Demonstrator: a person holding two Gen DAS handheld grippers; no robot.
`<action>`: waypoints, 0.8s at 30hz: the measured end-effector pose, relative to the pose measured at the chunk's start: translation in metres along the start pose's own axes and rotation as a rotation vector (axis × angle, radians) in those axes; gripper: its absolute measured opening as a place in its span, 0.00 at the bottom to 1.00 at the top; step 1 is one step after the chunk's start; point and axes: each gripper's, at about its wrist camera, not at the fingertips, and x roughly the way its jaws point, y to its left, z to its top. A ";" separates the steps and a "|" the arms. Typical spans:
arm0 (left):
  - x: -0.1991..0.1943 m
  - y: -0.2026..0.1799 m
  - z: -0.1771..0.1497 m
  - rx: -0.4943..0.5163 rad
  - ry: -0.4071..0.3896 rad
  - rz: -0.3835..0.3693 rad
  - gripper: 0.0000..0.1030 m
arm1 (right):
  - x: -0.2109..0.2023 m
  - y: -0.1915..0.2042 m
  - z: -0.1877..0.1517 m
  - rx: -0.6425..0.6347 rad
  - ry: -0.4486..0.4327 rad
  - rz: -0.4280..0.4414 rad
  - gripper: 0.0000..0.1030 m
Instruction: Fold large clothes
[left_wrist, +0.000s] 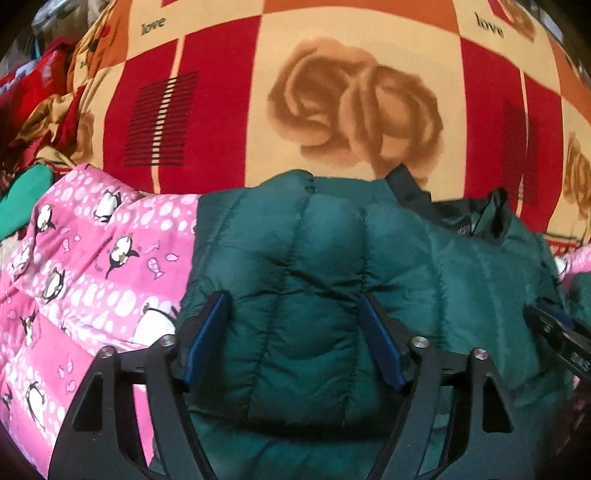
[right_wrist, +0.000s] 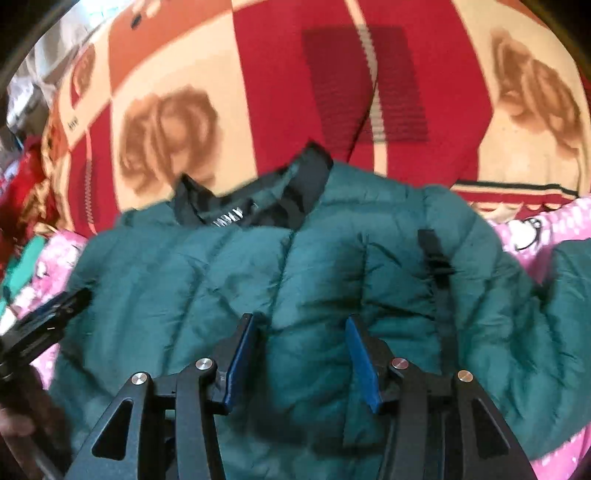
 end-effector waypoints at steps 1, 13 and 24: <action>0.001 -0.002 -0.002 0.007 -0.006 0.002 0.76 | 0.010 -0.003 0.001 -0.005 0.004 -0.019 0.47; 0.010 -0.004 -0.011 0.027 -0.003 0.012 0.77 | -0.024 -0.006 0.001 0.014 -0.011 0.010 0.51; -0.002 -0.006 -0.012 0.030 -0.007 0.020 0.80 | -0.024 -0.022 -0.016 0.036 0.031 -0.040 0.65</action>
